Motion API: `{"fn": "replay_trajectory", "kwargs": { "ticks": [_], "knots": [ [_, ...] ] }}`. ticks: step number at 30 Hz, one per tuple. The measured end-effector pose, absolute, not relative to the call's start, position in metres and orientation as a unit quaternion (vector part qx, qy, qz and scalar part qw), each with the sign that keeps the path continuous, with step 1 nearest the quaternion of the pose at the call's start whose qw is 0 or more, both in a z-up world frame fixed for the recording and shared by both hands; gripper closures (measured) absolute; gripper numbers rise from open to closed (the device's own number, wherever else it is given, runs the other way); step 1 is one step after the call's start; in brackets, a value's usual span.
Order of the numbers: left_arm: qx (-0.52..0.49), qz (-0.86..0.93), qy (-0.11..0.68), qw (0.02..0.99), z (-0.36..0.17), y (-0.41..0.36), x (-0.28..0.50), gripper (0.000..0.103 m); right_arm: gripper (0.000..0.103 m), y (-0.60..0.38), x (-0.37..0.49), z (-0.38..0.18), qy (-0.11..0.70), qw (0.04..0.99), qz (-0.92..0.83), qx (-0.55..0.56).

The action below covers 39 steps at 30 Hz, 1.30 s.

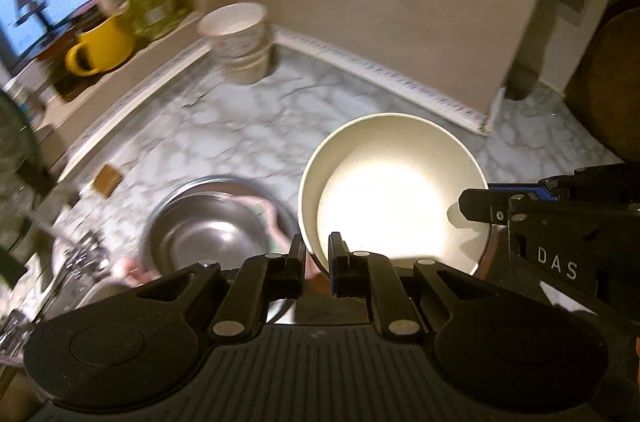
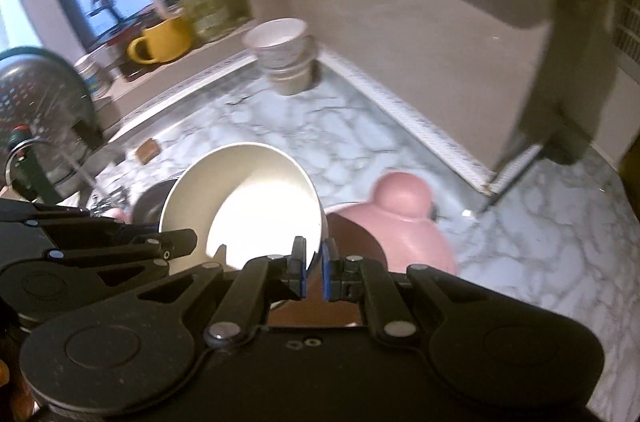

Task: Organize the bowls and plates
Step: 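Lower the cream bowl into the pot and hold it there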

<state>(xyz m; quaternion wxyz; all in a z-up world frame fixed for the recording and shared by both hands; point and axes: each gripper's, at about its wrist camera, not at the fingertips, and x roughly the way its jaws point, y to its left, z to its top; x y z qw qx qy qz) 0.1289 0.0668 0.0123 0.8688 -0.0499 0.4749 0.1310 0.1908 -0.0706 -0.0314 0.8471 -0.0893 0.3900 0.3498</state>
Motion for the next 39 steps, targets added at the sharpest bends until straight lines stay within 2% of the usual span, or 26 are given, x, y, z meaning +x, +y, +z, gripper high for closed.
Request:
{"fn": "replay_trajectory", "kwargs": {
  "ticks": [16, 39],
  "knots": [
    [-0.054, 0.217, 0.464, 0.857, 0.014, 0.137, 0.09, 0.093, 0.095, 0.02, 0.164, -0.035, 0.388, 0.816, 0.411, -0.118],
    [-0.009, 0.19, 0.525, 0.83, -0.039, 0.181, 0.139, 0.093, 0.094, 0.077, 0.205, -0.086, 0.464, 0.777, 0.401, -0.142]
  ]
}}
